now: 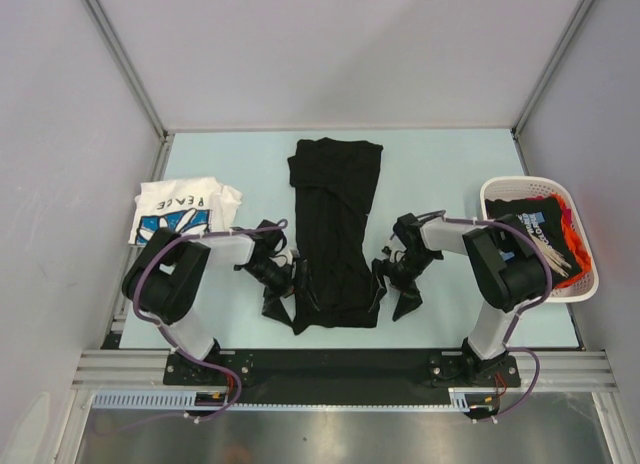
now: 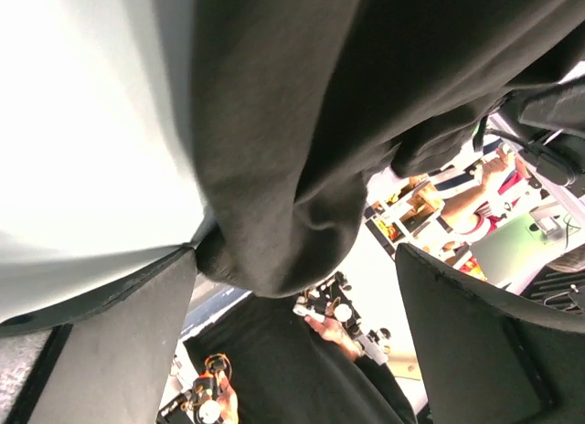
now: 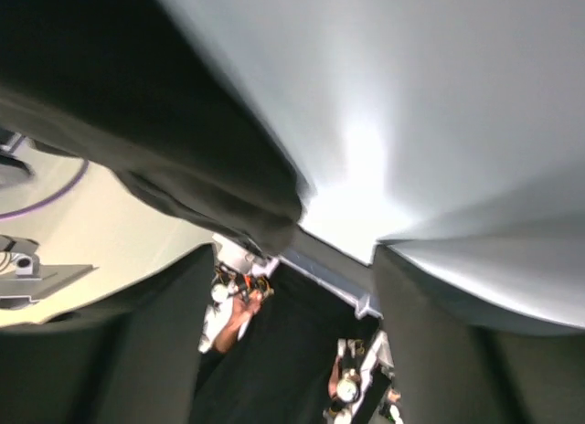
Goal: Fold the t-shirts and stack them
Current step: Fold the tshirt
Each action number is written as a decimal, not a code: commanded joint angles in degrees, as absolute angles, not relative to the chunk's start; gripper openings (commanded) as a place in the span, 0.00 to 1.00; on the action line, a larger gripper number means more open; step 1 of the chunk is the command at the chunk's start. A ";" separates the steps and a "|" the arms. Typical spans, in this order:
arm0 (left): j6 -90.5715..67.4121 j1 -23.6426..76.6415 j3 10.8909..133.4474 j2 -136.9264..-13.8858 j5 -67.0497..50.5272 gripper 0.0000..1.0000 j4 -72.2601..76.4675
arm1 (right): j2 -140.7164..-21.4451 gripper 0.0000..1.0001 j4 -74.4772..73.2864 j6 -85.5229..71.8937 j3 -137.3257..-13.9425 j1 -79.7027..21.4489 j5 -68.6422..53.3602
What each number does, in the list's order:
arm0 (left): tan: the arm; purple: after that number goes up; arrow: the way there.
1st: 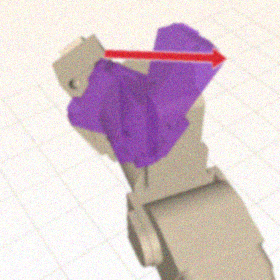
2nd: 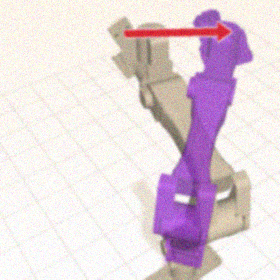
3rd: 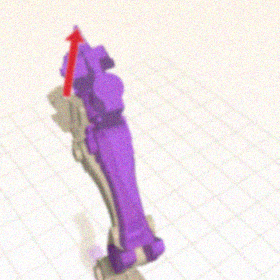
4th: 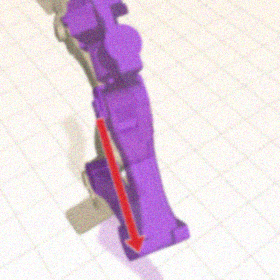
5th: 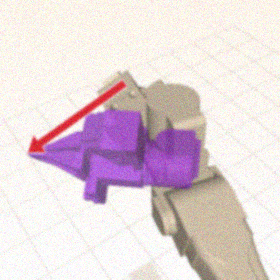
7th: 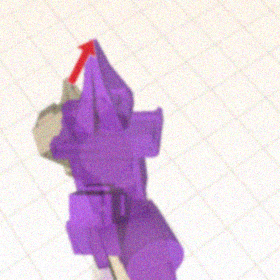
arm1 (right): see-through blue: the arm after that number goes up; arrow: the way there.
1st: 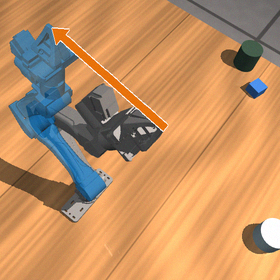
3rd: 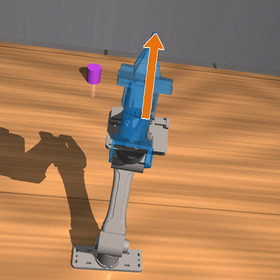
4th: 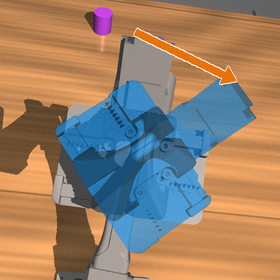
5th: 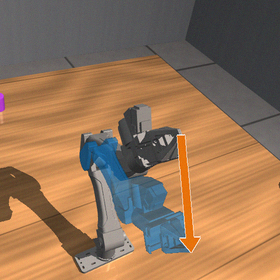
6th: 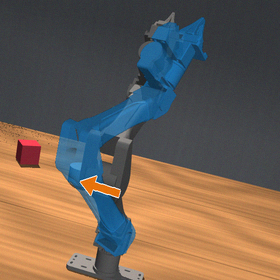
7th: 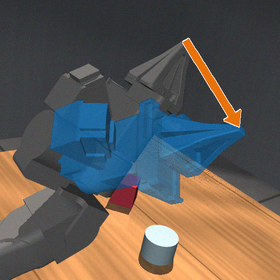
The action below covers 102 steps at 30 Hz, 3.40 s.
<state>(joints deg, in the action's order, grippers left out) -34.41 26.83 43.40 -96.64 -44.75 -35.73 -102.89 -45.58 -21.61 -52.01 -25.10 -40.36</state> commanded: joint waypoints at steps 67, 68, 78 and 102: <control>-21.53 22.94 42.28 -97.03 -34.63 1.00 -35.95 | -96.15 0.74 -45.09 -33.14 -66.71 -71.10 20.31; -21.45 22.85 42.28 -97.03 -34.72 1.00 -35.95 | -96.67 0.72 -44.39 -32.70 -66.80 -71.10 19.52; -21.36 22.50 42.28 -97.38 -34.63 1.00 -35.95 | -100.55 0.15 -43.68 -32.08 -66.89 -71.02 12.58; -22.41 22.32 42.36 -98.97 -33.84 1.00 -35.68 | -97.11 0.12 -49.31 -32.43 -63.72 -72.42 3.52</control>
